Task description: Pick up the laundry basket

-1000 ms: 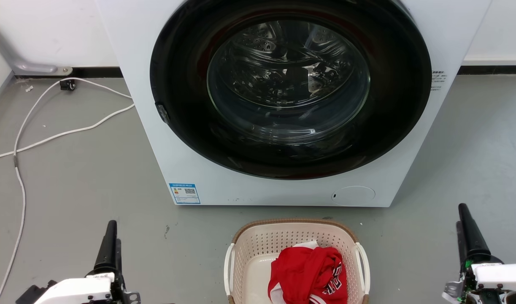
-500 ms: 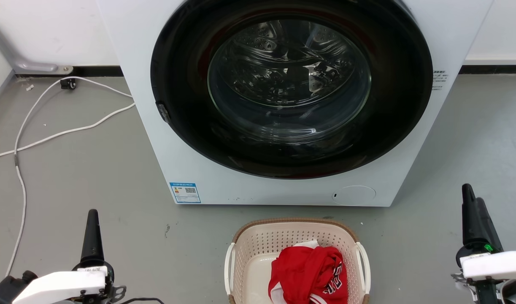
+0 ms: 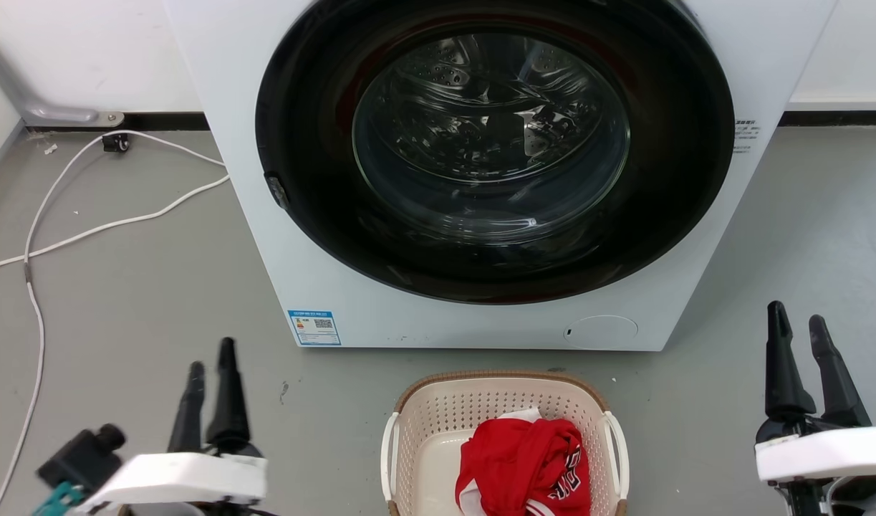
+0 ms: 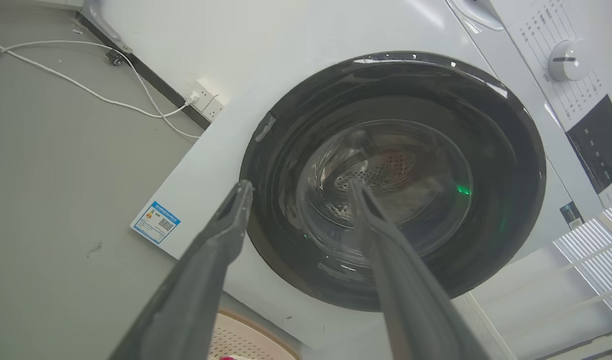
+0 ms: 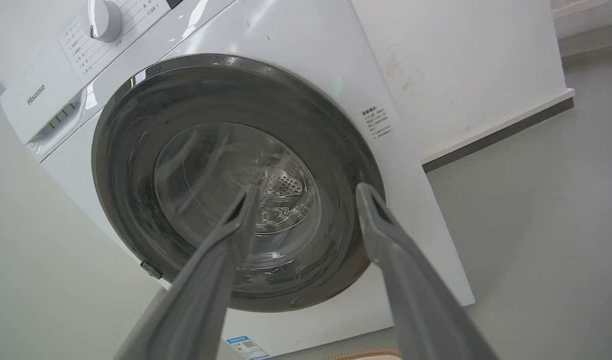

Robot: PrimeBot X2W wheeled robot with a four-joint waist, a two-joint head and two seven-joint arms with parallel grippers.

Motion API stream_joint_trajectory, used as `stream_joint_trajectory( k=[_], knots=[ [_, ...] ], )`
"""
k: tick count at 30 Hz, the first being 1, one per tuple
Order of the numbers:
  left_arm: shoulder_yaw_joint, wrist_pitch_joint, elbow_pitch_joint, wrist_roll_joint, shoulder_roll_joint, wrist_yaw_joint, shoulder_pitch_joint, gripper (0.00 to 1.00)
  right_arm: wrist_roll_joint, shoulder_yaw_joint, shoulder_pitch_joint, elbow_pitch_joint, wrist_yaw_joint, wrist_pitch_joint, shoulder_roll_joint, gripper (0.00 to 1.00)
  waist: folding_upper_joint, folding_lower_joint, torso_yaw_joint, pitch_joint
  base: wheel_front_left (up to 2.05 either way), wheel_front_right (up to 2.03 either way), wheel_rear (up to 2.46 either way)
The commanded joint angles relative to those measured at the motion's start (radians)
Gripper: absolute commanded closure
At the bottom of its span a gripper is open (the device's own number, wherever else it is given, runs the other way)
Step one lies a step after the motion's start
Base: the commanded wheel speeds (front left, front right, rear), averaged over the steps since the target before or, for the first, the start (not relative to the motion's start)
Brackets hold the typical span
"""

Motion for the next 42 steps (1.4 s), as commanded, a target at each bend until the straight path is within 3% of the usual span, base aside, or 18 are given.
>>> stream_joint_trajectory(
  k=[1, 15, 30, 42],
  knots=[
    [-0.028, -0.011, -0.027, 0.071, 0.004, 0.005, 0.004, 0.00, -0.050, 0.007, 0.006, -0.023, 0.002, -0.013, -0.004, 0.00, 0.0000, 0.0000, 0.000, -0.001, 0.00, 0.00, 0.00],
    [-0.164, -0.048, -0.101, 0.399, 0.004, 0.060, 0.006, 0.00, -0.259, 0.027, 0.035, -0.039, 0.002, -0.051, -0.004, 0.00, 0.0000, 0.0000, -0.004, 0.001, 0.00, 0.00, 0.00],
    [-0.288, -0.082, -0.088, 0.570, 0.044, 0.079, 0.011, 0.00, -0.387, 0.040, 0.057, 0.000, 0.002, -0.085, -0.004, 0.00, 0.0000, 0.0000, -0.007, -0.001, 0.00, 0.00, 0.00],
    [-0.351, -0.108, -0.046, 0.686, 0.071, 0.157, 0.004, 0.00, -0.483, 0.026, 0.068, 0.017, 0.001, -0.111, -0.004, 0.00, 0.0000, 0.0000, -0.011, -0.003, 0.00, 0.00, 0.00]
  ],
)
